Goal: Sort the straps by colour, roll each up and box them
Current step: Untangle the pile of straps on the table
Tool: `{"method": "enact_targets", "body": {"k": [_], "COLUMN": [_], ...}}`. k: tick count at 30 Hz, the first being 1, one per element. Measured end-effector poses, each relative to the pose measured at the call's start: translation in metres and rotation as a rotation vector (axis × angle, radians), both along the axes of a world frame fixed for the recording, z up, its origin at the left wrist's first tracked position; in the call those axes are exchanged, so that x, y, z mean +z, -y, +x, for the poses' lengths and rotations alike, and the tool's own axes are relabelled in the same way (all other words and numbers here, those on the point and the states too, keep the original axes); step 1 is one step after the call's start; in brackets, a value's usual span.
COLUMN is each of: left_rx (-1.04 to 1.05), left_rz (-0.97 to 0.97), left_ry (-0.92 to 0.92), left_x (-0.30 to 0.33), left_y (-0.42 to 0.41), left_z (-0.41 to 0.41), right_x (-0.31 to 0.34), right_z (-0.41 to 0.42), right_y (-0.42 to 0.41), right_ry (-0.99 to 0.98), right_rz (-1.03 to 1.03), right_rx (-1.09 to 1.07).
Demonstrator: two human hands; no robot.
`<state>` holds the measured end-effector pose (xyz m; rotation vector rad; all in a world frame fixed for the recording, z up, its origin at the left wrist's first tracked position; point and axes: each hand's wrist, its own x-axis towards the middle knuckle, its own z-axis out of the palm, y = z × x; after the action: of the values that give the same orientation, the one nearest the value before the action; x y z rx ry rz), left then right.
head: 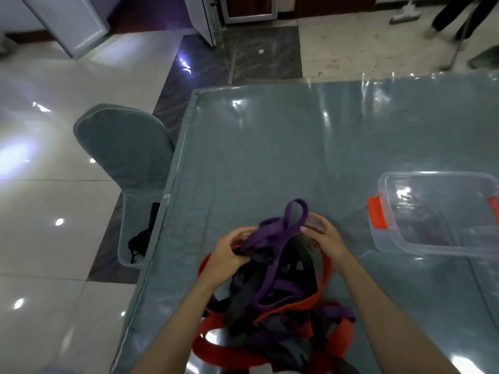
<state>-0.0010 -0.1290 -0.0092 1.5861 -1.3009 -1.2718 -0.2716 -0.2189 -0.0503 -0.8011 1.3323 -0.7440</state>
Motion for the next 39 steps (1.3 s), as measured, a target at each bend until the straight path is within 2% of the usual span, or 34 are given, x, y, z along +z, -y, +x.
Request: {"method": "enact_targets", "body": {"k": [3, 7, 10, 13, 14, 16, 18, 22, 25, 27, 29, 31, 33, 37, 39], "left_rx": [-0.067, -0.049, -0.166, -0.404, -0.473, -0.516, -0.402, -0.050, 0.200, 0.225, 0.123, -0.021, -0.079, 0.147, 0.302], "left_rz": [-0.051, -0.096, -0.094, 0.112, 0.192, 0.380, 0.487, 0.393, 0.379, 0.410, 0.428, 0.377, 0.317, 0.197, 0.150], "left_ry": [0.026, 0.076, 0.222, 0.341, 0.316, 0.135, -0.003, 0.263, 0.220, 0.189, 0.202, 0.226, 0.232, 0.209, 0.171], "left_x": [0.001, 0.010, 0.021, 0.034, 0.038, 0.046, 0.050, 0.030, 0.016, 0.014, 0.011, 0.009, 0.006, 0.004, 0.004], "left_y": [-0.022, -0.042, -0.044, -0.039, -0.037, -0.030, -0.019, 0.025, 0.050, 0.060, 0.066, 0.067, 0.066, 0.058, 0.051], "left_z": [-0.003, 0.003, 0.009, 0.011, 0.012, 0.010, 0.000, -0.033, -0.049, -0.050, -0.050, -0.045, -0.040, -0.017, -0.001], "right_x": [0.005, 0.008, 0.012, 0.013, 0.013, 0.014, 0.019, 0.033, 0.039, 0.039, 0.036, 0.031, 0.024, 0.008, -0.001], "right_z": [-0.001, -0.006, -0.006, -0.002, 0.000, 0.003, 0.008, 0.016, 0.020, 0.020, 0.018, 0.015, 0.012, 0.000, -0.007], "right_y": [0.000, -0.007, -0.011, -0.016, -0.018, -0.021, -0.023, -0.027, -0.028, -0.029, -0.031, -0.033, -0.033, -0.026, -0.025], "right_ry": [-0.001, 0.036, 0.040, 0.025, 0.018, 0.019, 0.030, 0.059, 0.067, 0.082, 0.101, 0.113, 0.083, -0.100, -0.215], "right_rz": [-0.067, -0.091, -0.107, -0.134, -0.139, -0.132, -0.122, -0.104, -0.096, -0.092, -0.078, -0.062, -0.058, -0.030, -0.042], "right_rx": [0.044, 0.115, 0.213, 0.310, 0.337, 0.369, 0.379, 0.373, 0.389, 0.390, 0.387, 0.386, 0.314, -0.057, -0.082]}}
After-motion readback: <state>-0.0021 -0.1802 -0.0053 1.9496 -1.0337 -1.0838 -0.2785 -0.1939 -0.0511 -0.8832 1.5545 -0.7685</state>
